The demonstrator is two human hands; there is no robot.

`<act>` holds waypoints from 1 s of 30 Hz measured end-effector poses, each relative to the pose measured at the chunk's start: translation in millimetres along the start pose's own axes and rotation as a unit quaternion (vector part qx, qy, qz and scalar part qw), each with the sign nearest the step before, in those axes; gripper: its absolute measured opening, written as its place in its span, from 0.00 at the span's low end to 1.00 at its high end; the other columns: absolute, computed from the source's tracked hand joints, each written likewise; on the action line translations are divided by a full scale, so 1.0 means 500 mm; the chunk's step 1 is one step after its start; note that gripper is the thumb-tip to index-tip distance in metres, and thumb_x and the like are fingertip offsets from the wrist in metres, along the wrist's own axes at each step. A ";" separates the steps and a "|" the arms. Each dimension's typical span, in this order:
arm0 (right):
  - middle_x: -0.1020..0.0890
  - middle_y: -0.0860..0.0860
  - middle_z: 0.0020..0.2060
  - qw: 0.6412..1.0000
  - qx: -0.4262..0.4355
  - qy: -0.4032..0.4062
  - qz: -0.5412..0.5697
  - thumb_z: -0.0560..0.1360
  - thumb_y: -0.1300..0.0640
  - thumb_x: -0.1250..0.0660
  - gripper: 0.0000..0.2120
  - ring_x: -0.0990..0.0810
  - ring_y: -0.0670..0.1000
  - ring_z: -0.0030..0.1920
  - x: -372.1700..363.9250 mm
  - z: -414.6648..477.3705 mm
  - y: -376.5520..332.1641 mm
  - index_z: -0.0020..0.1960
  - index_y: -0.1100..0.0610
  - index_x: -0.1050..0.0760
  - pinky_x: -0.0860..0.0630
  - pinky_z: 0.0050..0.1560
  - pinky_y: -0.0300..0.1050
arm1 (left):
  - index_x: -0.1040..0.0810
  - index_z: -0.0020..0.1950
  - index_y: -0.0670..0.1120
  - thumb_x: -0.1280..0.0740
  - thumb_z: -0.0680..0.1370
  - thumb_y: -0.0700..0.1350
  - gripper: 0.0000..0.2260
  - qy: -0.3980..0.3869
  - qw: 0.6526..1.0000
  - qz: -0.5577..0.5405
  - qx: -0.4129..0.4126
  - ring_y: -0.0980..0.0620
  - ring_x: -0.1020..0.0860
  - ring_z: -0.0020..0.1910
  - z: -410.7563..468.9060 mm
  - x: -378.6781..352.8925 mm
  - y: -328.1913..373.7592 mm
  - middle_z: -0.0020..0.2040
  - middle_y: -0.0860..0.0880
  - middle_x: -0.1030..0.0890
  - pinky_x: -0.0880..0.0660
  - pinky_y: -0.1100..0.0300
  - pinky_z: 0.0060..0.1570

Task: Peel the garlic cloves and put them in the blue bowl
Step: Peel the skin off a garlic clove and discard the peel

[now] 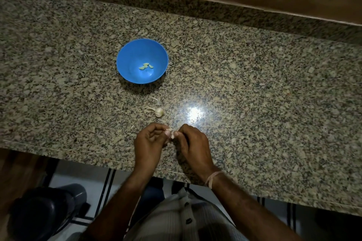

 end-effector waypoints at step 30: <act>0.12 0.57 0.43 0.933 -0.197 -0.029 0.299 0.78 0.64 0.27 0.03 0.13 0.57 0.46 -0.006 0.007 0.052 0.49 0.59 0.14 0.15 0.51 0.58 | 0.16 0.41 0.51 0.26 0.78 0.40 0.07 0.004 0.992 0.123 -0.031 0.59 0.22 0.32 -0.010 -0.010 0.045 0.33 0.53 0.17 0.25 0.62 0.33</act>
Point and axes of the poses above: each hand's wrist, its own z-axis towards the middle knuckle, its own x-axis out of the back of the hand, y = z × x, the point moved 10 cm from there along z, towards the middle knuckle
